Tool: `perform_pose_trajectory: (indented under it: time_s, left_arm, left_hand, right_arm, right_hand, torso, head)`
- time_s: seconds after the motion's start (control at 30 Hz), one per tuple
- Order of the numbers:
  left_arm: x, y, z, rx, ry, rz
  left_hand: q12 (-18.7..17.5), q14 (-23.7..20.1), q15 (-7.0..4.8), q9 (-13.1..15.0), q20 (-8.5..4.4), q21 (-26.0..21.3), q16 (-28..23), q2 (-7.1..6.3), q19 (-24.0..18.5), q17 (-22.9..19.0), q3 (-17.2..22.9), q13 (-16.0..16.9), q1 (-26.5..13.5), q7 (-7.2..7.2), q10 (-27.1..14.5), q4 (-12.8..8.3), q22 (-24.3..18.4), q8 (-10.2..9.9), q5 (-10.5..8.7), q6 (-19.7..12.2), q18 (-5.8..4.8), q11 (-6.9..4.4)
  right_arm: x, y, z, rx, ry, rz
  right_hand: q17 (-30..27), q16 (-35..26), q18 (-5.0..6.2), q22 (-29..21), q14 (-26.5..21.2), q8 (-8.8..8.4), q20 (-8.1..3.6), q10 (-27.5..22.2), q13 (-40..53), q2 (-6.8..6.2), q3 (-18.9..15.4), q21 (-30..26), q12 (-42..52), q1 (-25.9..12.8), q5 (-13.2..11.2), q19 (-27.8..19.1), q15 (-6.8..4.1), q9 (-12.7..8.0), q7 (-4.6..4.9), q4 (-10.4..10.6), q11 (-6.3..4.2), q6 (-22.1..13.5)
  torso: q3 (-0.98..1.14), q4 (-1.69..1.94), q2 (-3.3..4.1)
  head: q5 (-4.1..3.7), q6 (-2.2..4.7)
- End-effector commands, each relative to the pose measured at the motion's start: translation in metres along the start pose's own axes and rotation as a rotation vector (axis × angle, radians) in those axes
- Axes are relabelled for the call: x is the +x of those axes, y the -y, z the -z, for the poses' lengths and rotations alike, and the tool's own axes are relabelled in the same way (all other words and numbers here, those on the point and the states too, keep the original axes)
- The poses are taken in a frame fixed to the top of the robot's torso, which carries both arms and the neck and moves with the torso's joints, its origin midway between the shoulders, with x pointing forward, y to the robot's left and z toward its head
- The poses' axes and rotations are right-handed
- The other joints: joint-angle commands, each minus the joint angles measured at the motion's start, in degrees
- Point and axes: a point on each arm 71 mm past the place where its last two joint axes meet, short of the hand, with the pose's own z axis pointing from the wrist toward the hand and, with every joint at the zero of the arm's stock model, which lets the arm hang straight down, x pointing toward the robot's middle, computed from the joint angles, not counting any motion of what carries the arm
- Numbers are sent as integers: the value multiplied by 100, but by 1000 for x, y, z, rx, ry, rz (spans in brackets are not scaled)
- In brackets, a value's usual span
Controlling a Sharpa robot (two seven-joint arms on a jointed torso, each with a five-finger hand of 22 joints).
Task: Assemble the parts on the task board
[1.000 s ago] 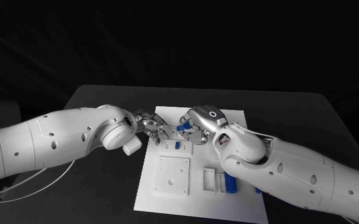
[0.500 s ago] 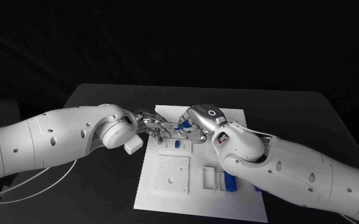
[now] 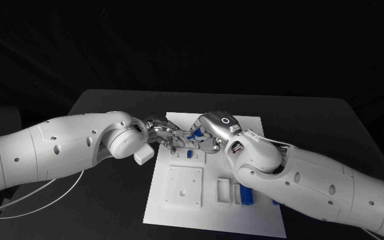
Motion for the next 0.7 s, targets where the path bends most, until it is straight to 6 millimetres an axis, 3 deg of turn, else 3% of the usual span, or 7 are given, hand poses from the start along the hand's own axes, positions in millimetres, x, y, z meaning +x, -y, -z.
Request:
perform_pose_trajectory:
  time_s: [0.03, 0.17, 0.63, 0.7]
  left_arm:
    - [3, 4, 0, 21, -23, 19]
    - [4, 4, -1, 24, -24, 23]
    - [4, 7, -2, 42, -14, 37]
    - [4, 7, -2, 48, -4, 43]
  left_hand:
    - [-34, -41, 13, -8, 23, -38, 48, 7, -16, -9, 66, -14, 78, -13, 120, -75, 20, -28, 152, -40, -27, 14]
    - [-54, -45, 3, -3, 15, -42, 75, 57, -20, -12, 212, -23, 228, -36, 135, -232, 69, -20, 250, 22, -28, 2]
    - [-50, -10, -49, 23, -33, 12, 263, 167, 6, 34, 362, -11, 380, -168, 248, -559, 281, -3, 296, 410, -46, -50]
    - [29, 9, -71, 52, -52, 38, 332, 176, 22, 60, 381, 12, 419, -200, 263, -637, 329, 3, 428, 515, -50, -66]
  right_arm:
    - [1, -2, 0, -10, -9, 8]
    - [1, -3, -1, -13, -10, 7]
    - [2, -4, -2, -17, -20, 6]
    - [3, -4, -2, -17, -22, 7]
  right_hand:
    - [8, -17, -53, 701, 43, 15, -24, 31, 5, -30, 35, 12, -19, 11, -33, 144, -15, 7, -6, -10, 1, 28]
    - [8, -24, -53, 700, 43, 15, -24, 30, 7, -28, 44, 7, -20, 17, -40, 143, -15, 7, -5, -14, 1, 27]
    - [8, -24, -53, 700, 43, 15, -24, 30, 7, -28, 44, 7, -20, 17, -40, 143, -15, 7, -5, -14, 1, 27]
    - [7, -32, -52, 697, 41, 14, -23, 24, 5, -33, 45, -5, -25, 15, -51, 141, -14, 7, -1, -19, 3, 17]
  torso:
    - [3, -2, 1]
    - [5, -6, 1]
    - [2, -6, -1]
    - [2, -5, 0]
  head:
    - [-2, -2]
    - [-5, 5]
    - [-14, 3]
    - [-13, 3]
